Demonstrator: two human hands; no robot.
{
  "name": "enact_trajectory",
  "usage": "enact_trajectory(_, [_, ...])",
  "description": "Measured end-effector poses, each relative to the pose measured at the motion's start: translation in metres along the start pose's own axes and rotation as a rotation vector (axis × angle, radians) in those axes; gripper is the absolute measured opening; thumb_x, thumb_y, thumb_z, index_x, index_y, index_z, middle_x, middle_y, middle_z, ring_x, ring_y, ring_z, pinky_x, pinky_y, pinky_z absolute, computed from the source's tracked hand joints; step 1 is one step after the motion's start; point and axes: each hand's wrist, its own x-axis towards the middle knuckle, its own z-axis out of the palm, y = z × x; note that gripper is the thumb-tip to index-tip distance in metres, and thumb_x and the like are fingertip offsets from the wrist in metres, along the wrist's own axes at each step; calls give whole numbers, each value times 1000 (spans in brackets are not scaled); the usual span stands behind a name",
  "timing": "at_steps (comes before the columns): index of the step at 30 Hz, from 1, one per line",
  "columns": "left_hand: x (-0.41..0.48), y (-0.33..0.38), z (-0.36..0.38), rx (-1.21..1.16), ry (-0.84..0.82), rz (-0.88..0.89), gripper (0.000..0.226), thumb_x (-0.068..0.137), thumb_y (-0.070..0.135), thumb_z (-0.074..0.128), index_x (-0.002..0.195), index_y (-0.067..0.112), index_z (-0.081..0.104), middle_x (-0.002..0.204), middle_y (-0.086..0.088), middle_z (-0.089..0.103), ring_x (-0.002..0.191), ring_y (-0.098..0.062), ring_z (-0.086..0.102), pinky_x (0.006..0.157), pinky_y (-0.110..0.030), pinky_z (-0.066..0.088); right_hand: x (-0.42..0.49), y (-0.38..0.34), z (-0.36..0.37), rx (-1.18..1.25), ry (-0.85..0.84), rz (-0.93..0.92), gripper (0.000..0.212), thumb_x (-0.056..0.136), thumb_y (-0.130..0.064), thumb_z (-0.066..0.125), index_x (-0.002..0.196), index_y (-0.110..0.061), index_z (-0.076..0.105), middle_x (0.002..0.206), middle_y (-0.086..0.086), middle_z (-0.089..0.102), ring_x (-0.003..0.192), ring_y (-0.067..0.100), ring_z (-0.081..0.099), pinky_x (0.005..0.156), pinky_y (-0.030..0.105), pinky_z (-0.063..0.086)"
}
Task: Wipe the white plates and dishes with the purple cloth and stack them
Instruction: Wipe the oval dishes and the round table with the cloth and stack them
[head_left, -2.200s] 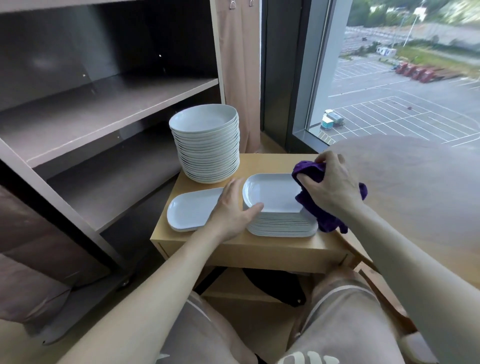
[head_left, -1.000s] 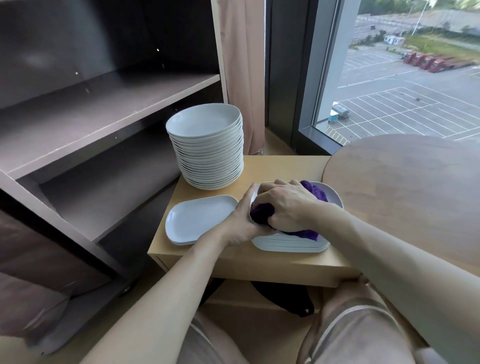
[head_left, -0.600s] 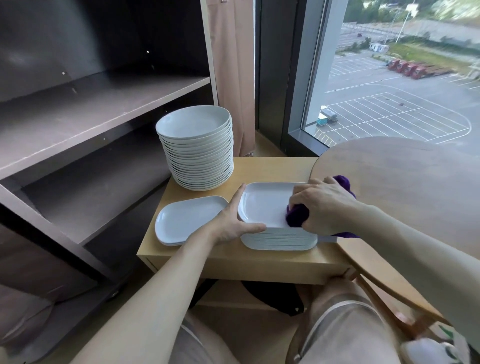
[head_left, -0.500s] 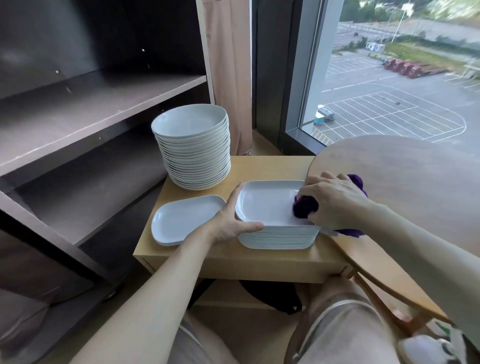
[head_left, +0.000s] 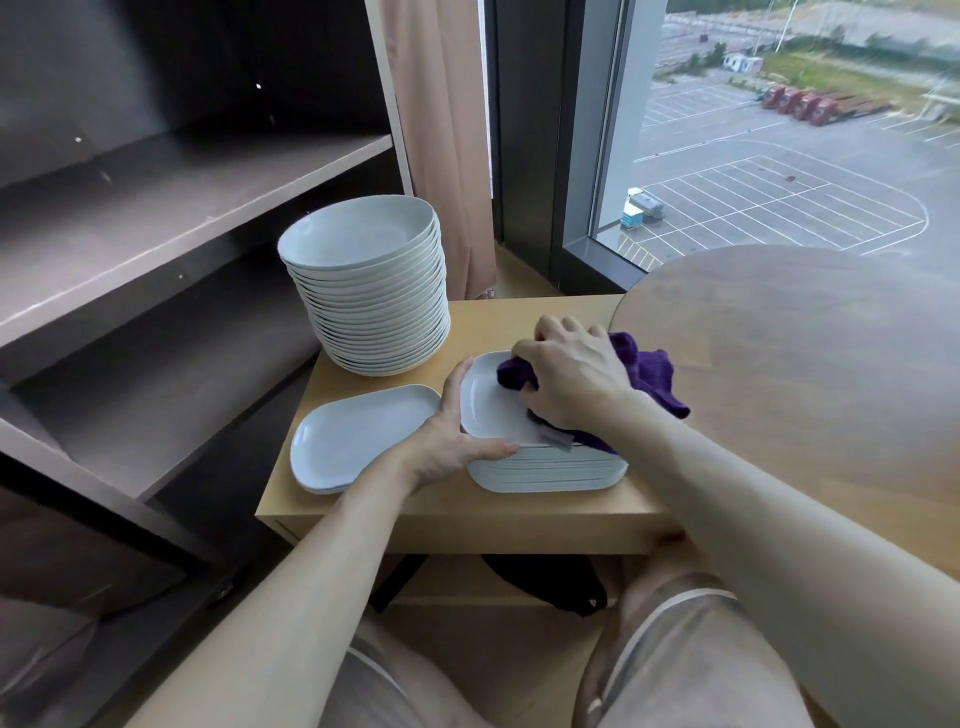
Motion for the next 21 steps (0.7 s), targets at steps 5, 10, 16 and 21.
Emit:
enact_trajectory(5, [-1, 3, 4, -1, 41, 70, 107, 81, 12, 87, 157, 31, 14, 144, 14, 50, 131, -3, 51, 94, -11, 46, 8, -43, 5, 126, -20, -68, 34, 89, -48, 51, 110, -29, 69, 106, 2, 56, 101, 24, 49, 86, 43, 37])
enact_trajectory(10, [-3, 2, 6, -27, 76, 87, 114, 76, 7, 89, 160, 32, 17, 147, 3, 54, 131, -13, 55, 107, -32, 50, -2, -48, 3, 282, -29, -94, 44, 98, -56, 39, 83, -28, 70, 93, -7, 58, 93, 17, 50, 81, 39, 31])
enact_trajectory(16, [-7, 3, 1, -13, 57, 33, 125, 72, 30, 93, 158, 55, 5, 157, 13, 39, 139, -7, 42, 112, -28, 40, -13, -37, -5, 175, -73, -169, 32, 96, -49, 49, 94, -27, 72, 100, -9, 59, 97, 15, 48, 90, 40, 39])
enact_trajectory(21, [-7, 2, 1, -12, 74, 25, 125, 66, 48, 94, 157, 57, 8, 155, 18, 31, 144, -11, 35, 121, -40, 34, -38, -3, -6, 87, 5, -111, 31, 91, -52, 46, 78, -30, 63, 82, -10, 50, 86, 15, 46, 78, 35, 31])
